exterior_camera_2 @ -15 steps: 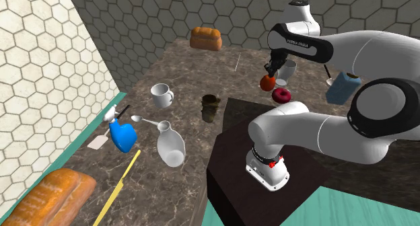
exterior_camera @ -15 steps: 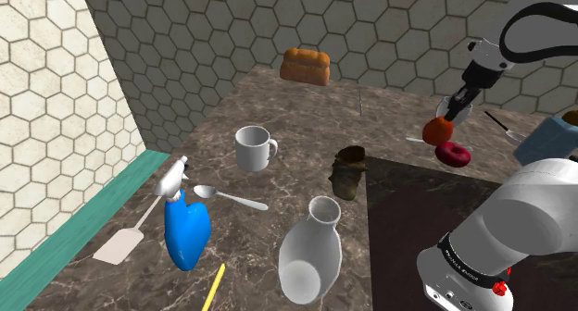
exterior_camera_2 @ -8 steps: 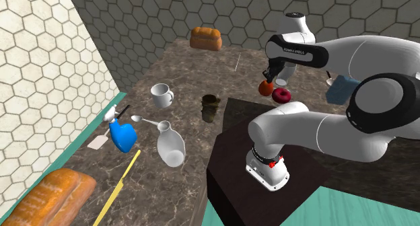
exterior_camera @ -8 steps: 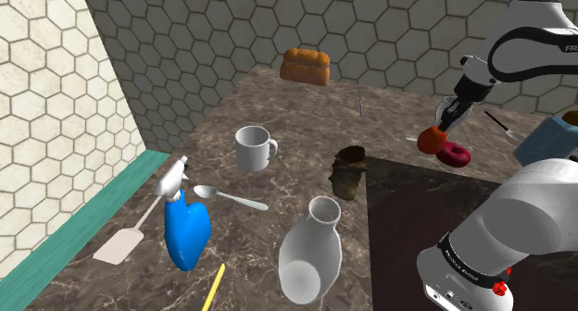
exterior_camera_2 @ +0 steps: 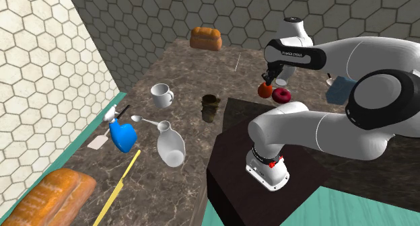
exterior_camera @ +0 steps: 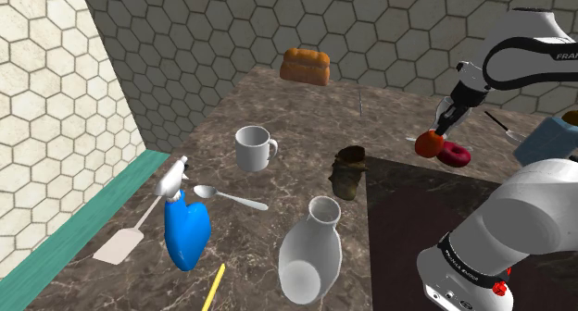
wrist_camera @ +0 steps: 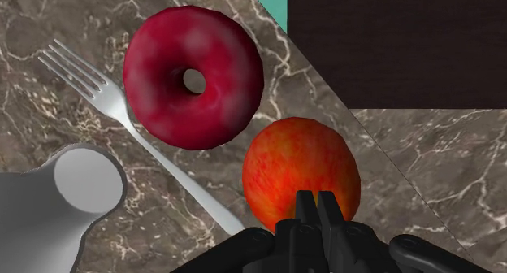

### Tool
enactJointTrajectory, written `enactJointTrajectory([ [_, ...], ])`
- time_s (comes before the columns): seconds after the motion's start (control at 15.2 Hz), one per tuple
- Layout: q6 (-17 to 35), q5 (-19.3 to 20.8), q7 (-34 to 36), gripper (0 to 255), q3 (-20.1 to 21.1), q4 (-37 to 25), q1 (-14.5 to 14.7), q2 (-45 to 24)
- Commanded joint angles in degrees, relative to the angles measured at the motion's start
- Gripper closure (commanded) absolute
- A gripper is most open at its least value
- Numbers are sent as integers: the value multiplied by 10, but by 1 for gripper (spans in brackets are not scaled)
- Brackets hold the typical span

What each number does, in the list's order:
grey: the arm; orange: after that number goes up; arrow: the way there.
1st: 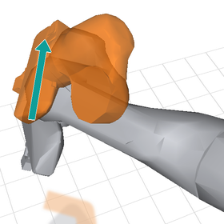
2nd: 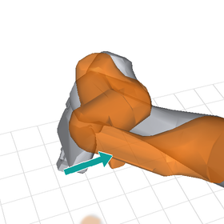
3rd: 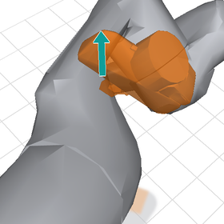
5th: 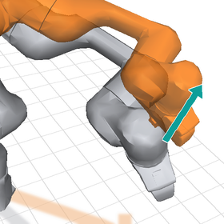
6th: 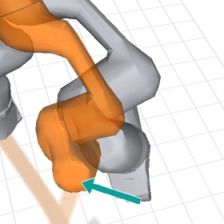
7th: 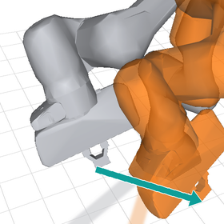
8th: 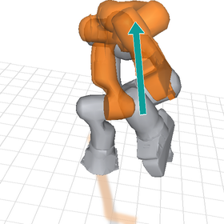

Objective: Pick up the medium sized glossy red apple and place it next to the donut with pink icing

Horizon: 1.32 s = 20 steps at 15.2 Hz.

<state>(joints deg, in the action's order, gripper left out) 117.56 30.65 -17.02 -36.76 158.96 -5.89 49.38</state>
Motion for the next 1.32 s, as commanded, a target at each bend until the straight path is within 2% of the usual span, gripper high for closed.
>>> enactJointTrajectory([
  [0.0,0,0,0,255,0,0,0,0],
  [0.07,0,0,0,255,0,0,0,0],
  [0.13,0,0,0,0,0,0,0,0],
  [0.46,0,0,0,0,0,0,0,0],
  [0.73,-84,-32,-5,0,39,-51,4,33],
  [1.25,-84,-32,-5,0,39,-51,4,33],
])
